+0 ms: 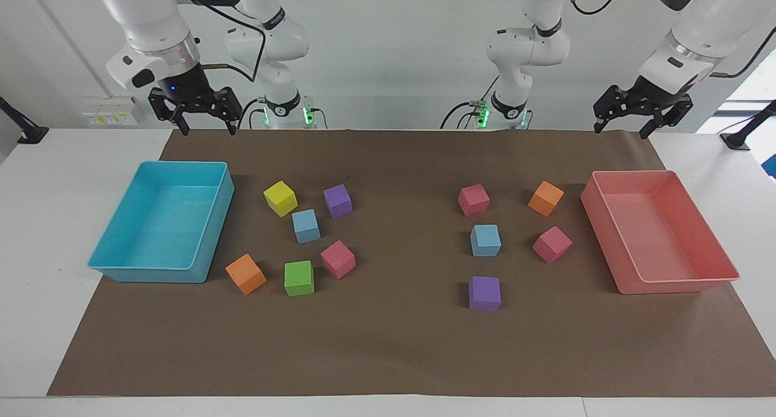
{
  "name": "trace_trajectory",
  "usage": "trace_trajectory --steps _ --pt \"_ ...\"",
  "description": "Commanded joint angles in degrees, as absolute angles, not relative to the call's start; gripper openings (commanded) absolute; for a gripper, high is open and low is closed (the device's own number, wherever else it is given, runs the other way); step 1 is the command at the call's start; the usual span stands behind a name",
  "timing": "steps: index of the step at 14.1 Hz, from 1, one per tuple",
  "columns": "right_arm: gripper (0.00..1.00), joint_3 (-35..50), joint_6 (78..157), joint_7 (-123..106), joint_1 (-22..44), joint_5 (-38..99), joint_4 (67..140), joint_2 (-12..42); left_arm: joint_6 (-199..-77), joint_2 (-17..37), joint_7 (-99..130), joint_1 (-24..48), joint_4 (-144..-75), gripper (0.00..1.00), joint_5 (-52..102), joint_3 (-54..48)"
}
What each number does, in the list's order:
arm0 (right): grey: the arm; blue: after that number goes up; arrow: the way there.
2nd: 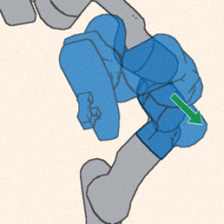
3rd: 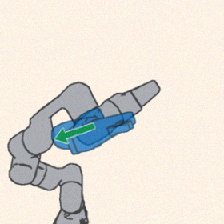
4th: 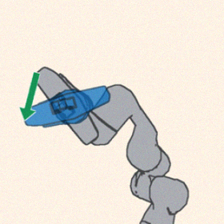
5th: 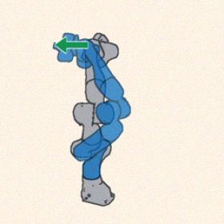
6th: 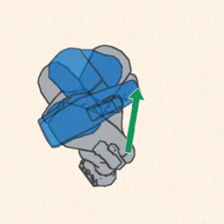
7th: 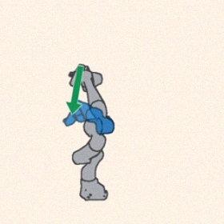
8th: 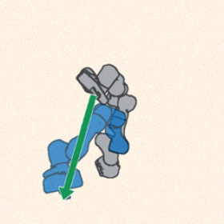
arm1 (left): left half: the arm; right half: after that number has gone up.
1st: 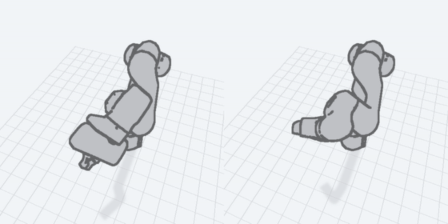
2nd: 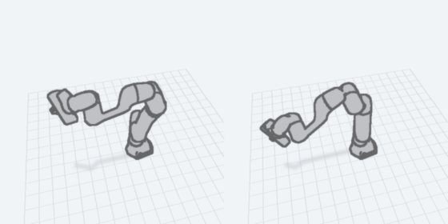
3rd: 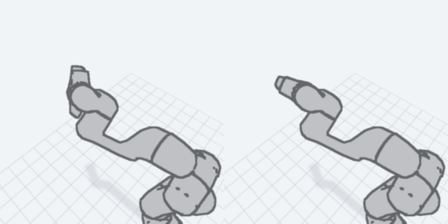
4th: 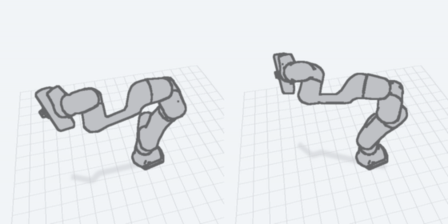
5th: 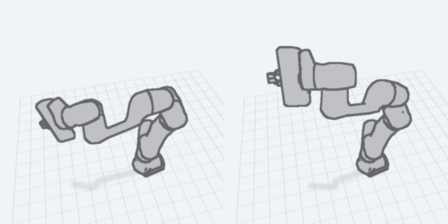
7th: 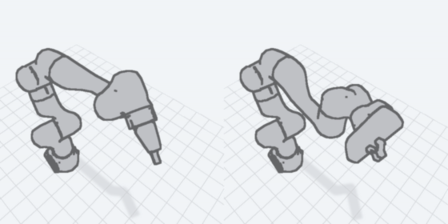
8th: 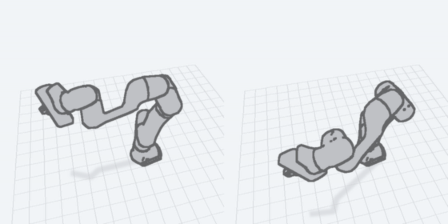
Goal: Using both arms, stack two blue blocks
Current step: 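Reach the right gripper to the light-blue cube near the yellow cube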
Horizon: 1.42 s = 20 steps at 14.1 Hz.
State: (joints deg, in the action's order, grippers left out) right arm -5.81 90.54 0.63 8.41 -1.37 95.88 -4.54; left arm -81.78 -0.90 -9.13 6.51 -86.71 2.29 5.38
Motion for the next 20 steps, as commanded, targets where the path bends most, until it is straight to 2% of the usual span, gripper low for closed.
trace_trajectory --steps 1,4,8,11,14,20 --pt "1.0 -5.8 95.0 1.4 9.9 -1.0 98.3 -3.6 -81.2 -2.5 -9.6 7.0 -88.2 1.0 2.5 5.7" --pt "1.0 -5.8 98.5 1.7 11.7 -0.9 99.6 -0.6 -81.2 -2.5 -9.6 7.0 -88.2 1.0 2.5 5.7" --pt "1.0 -5.8 105.3 4.8 15.4 -0.8 104.8 0.8 -81.4 -2.5 -9.6 7.0 -88.2 1.0 2.5 5.7" --pt "1.0 -5.8 107.1 6.4 16.8 -0.8 106.3 3.1 -81.5 -2.5 -9.6 6.9 -88.2 1.0 2.5 5.7" --pt "1.0 -5.7 115.1 6.2 18.7 -0.8 111.5 3.6 -81.3 -2.5 -9.6 7.0 -88.2 1.0 2.5 5.7" --pt "1.0 -5.7 123.4 5.4 19.9 -0.8 118.5 5.7 -81.4 -2.5 -9.6 6.9 -88.2 1.0 2.5 5.7"
